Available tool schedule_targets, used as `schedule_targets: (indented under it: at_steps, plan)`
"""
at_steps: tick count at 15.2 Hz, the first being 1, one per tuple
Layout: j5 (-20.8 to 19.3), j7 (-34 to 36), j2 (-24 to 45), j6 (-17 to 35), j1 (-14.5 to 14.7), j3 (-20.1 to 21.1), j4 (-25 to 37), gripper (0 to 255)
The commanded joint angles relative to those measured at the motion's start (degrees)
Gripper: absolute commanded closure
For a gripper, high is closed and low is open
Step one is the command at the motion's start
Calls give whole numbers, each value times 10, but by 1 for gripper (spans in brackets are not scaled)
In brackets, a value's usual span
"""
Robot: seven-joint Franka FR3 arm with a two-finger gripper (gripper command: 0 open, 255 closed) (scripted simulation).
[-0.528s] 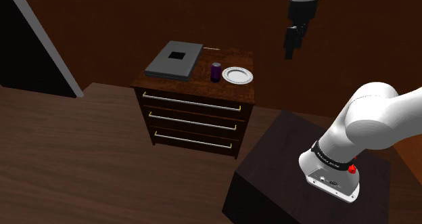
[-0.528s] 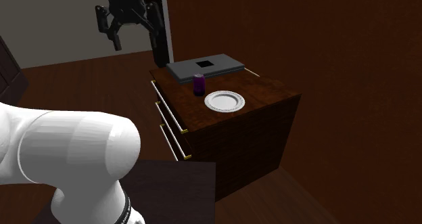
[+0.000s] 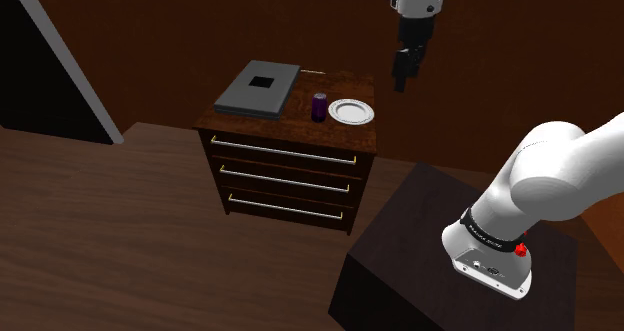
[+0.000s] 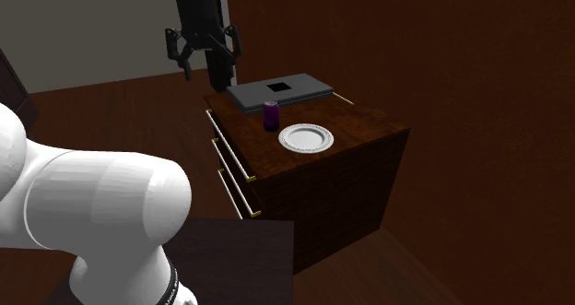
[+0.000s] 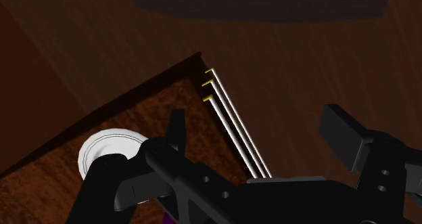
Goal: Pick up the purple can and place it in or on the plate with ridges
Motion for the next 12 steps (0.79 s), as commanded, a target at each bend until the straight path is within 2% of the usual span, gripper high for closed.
schedule_targets:
  at_steps: [1,12]
  plan:
    - [1,-7,40,35,0,-8,11,0]
    - [31,-62,269,183,0,-48,116,0]
